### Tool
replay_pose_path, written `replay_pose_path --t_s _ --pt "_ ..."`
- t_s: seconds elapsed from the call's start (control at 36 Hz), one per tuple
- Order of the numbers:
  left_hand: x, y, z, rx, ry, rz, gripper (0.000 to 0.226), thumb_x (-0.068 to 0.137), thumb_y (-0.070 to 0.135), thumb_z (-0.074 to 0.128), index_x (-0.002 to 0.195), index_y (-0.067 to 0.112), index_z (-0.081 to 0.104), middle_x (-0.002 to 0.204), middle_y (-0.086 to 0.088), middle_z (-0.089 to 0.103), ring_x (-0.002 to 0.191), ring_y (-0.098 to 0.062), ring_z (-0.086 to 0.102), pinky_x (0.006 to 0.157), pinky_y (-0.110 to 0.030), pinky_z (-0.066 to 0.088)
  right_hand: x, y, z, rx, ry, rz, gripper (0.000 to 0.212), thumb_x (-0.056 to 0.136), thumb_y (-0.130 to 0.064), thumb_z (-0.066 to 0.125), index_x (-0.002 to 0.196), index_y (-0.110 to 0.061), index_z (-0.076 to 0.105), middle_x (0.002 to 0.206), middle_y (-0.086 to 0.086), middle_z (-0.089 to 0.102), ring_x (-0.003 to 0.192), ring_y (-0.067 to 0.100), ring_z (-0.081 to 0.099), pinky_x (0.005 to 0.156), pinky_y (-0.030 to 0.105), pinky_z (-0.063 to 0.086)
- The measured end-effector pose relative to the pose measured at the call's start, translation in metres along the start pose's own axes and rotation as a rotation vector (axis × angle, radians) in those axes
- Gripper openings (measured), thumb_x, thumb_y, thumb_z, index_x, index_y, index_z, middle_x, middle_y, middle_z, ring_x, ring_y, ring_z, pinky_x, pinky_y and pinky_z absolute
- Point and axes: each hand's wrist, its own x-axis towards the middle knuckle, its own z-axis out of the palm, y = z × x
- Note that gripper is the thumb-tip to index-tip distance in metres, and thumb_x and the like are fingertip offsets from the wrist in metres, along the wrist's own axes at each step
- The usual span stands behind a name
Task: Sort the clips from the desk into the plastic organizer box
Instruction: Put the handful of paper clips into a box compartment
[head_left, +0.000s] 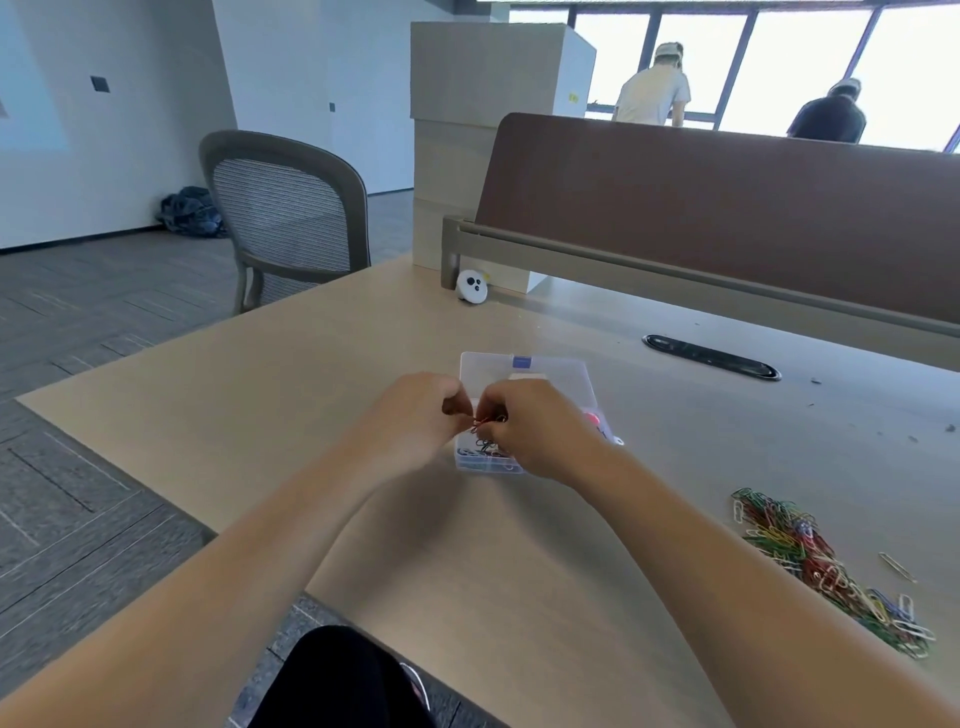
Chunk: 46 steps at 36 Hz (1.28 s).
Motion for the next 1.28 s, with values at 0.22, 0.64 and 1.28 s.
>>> replay_pose_path --t_s 0.22,0.64,1.28 --pt "0.000 0.002 0.002 0.065 -0.060 0.021 0.011 0.086 0.020 0.064 0.091 0.017 0.074 0.087 0.002 0.068 0.079 -0.014 0.060 0.066 -0.026 0.045 -0.005 0.002 -0.004 -0.065 -0.009 -0.040 0.011 0.087 -0.020 0.067 0.097 -0.020 0.071 0.099 0.000 0.069 0.092 0.018 0.060 0.074 0.027 0.046" --pt "0.000 0.002 0.006 0.105 -0.057 0.033 0.004 0.085 0.019 0.066 0.088 0.019 0.068 0.077 0.010 0.057 0.074 -0.011 0.053 0.056 -0.021 0.035 -0.011 0.000 -0.008 -0.125 -0.039 -0.095 0.017 0.088 -0.015 0.063 0.101 -0.021 0.071 0.098 -0.004 0.069 0.089 0.015 0.059 0.056 0.011 0.031" --pt "0.000 0.006 0.008 0.099 -0.098 -0.002 0.011 0.083 0.027 0.067 0.073 0.027 0.062 0.069 0.012 0.054 0.062 -0.005 0.050 0.052 -0.024 0.031 -0.008 0.007 -0.007 -0.073 -0.016 -0.081 0.027 0.087 -0.008 0.056 0.105 -0.023 0.069 0.105 -0.005 0.068 0.096 0.014 0.062 0.083 0.028 0.051"
